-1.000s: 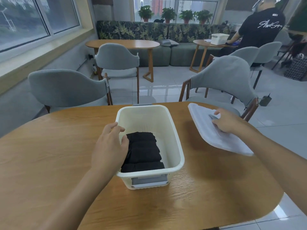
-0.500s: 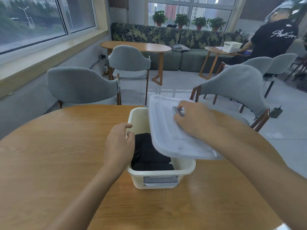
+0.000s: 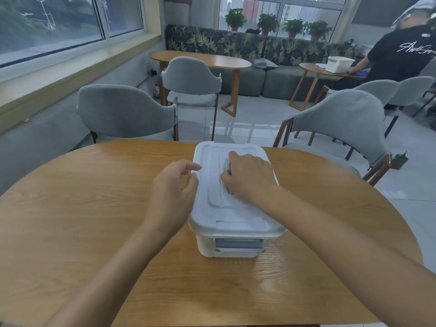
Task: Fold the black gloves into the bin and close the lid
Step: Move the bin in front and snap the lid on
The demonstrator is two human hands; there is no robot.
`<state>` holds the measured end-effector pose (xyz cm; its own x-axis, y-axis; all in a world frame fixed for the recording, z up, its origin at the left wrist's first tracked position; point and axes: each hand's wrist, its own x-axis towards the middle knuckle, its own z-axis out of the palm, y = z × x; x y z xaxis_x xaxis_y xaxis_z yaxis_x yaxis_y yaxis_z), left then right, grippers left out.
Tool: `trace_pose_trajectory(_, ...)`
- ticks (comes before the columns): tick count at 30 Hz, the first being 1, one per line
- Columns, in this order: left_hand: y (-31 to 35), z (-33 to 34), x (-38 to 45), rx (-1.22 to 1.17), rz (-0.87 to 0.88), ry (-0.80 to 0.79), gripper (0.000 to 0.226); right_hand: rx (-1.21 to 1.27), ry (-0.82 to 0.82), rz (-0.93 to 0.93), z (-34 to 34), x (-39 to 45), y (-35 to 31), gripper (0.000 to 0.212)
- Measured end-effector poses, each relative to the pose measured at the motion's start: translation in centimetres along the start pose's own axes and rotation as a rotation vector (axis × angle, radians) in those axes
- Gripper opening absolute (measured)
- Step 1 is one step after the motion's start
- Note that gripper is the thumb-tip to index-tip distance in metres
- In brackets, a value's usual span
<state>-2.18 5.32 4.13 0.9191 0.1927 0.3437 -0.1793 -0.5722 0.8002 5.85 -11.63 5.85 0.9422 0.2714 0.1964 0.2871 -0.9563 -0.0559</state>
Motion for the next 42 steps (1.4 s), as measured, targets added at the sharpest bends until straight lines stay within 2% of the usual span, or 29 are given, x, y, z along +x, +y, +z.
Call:
trace_pose_trajectory(4, 0.7, 0.6, -1.2, 0.057, 0.159, -0.139, 0.022, -0.054, -0.011, -0.03, -0.3, 0.5, 0.3, 0.015)
trace_pose_trajectory(7, 1.0, 0.9, -1.7, 0.133, 0.253, -0.252, 0.023, -0.084, 0.042, -0.039, -0.8, 1.8, 0.5, 0.02)
trace_pose_trajectory(13, 0.7, 1.6, -2.7, 0.289, 0.366, -0.421, 0.042, 0.134, 0.087, -0.015, 0.0, 7.9, 2.5, 0.029)
trace_pose_trajectory(17, 0.0, 1.5, -3.1, 0.402, 0.462, -0.455, 0.058, 0.27, -0.05, 0.012, 2.2, 9.8, 4.2, 0.051)
trace_pose_trajectory(20, -0.5, 1.4, -3.4, 0.44, 0.501, -0.493, 0.063, 0.311, -0.12, 0.052, 4.1, 9.8, 5.1, 0.059)
trace_pose_trajectory(25, -0.9, 1.3, -4.0, 0.598, 0.597, -0.522, 0.088, 0.245, -0.115, 0.034, 5.1, 10.0, 5.6, 0.05)
trace_pose_trajectory(28, -1.2, 1.5, -4.1, 0.686, 0.638, -0.519, 0.105, 0.21, -0.097, 0.026, 5.2, 9.7, 5.5, 0.051)
trace_pose_trajectory(33, -1.8, 1.9, -4.1, 0.699, 0.658, -0.475, 0.096, 0.174, -0.071, 0.036, 5.5, 9.8, 5.4, 0.054)
trace_pose_trajectory(36, -2.0, 2.1, -4.3, 0.655, 0.674, -0.416, 0.084, 0.217, -0.018, 0.049, 5.8, 9.7, 5.4, 0.047)
trace_pose_trajectory(42, -2.2, 2.3, -4.3, 0.638, 0.705, -0.364, 0.076, 0.306, 0.087, 0.074, 5.8, 9.3, 5.3, 0.031)
